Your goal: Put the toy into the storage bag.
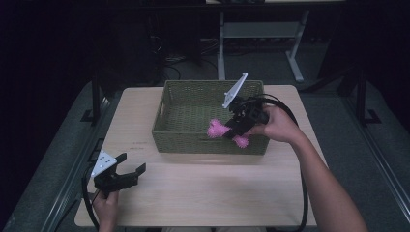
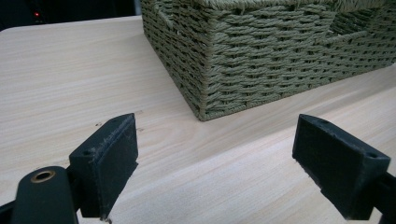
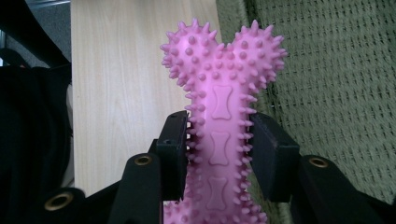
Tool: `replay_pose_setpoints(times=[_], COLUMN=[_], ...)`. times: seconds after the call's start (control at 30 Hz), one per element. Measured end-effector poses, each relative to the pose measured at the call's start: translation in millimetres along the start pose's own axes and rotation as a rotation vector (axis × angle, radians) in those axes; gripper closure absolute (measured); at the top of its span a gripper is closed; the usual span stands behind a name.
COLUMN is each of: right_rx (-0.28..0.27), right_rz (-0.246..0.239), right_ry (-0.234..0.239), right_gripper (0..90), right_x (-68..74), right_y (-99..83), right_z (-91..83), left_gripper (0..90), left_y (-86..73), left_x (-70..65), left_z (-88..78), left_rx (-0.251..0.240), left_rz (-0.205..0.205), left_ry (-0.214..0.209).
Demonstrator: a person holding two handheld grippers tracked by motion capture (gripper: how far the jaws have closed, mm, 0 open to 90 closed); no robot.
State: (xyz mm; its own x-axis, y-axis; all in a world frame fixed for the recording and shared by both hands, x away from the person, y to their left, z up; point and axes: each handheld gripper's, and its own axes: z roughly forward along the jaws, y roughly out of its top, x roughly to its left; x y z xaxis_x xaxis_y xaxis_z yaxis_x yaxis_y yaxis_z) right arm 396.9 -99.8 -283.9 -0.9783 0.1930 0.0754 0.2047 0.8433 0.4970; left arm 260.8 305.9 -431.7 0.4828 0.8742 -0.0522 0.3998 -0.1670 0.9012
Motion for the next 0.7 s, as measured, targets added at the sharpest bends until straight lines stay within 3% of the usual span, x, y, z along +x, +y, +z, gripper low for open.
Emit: replay_pose_setpoints(times=[0.7], right_rx=[-0.001], right_rz=[0.041], right_ry=[-0.005], right_gripper=[58.3], right_x=[-29.8], right_y=[8.6], right_z=[-6.0], left_gripper=[13.7], left_y=[0.1], left_x=[-1.0], left_z=[0.4], left_rx=[0.004], left_rz=[0.006], left_ry=[0.0])
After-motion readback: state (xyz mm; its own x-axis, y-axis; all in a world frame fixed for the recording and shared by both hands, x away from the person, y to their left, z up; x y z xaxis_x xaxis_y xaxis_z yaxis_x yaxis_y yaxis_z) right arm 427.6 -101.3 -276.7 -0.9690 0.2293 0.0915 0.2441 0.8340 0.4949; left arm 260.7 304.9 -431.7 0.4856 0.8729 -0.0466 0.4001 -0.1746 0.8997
